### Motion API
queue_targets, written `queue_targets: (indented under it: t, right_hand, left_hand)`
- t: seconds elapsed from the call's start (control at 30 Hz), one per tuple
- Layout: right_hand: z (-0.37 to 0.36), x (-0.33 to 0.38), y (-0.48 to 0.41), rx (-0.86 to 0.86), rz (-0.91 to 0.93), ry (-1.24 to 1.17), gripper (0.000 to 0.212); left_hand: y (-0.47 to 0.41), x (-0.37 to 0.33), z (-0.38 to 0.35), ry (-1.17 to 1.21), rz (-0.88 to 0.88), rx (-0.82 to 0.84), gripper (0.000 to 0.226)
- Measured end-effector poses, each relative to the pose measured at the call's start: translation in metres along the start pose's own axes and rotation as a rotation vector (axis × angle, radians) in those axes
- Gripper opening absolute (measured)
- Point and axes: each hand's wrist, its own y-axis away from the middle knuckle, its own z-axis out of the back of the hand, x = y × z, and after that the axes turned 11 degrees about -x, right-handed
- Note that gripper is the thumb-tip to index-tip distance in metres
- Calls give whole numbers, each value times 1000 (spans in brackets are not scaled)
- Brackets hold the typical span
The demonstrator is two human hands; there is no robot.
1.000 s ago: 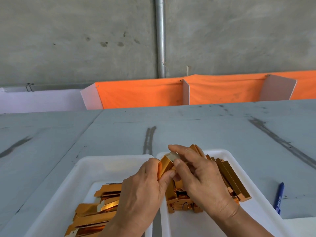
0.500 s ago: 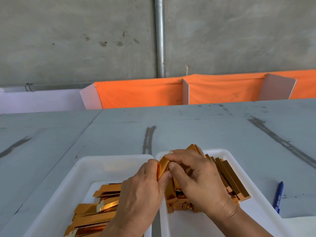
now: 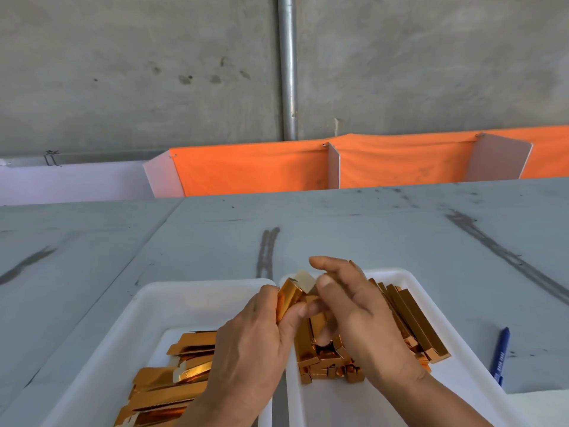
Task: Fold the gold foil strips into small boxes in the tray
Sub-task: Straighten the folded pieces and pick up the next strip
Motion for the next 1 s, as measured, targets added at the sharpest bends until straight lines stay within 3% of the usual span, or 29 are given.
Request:
queue_targets:
  t: [0.1, 0.23, 0.43, 1.0]
  right_hand:
    - [4, 3, -6, -73, -191, -134, 28]
    - [5, 4, -8, 6, -344, -315, 29]
    - [2, -1, -7, 83, -309, -360, 22]
    - [1, -3, -6, 78, -259, -293, 11]
  left_hand:
    - [1, -1, 1, 16, -30, 31, 48]
    - [1, -7, 3, 24, -78, 76, 45]
    - [2, -5, 1, -24, -120, 80, 47]
    - [5, -6, -5, -2, -126, 90, 47]
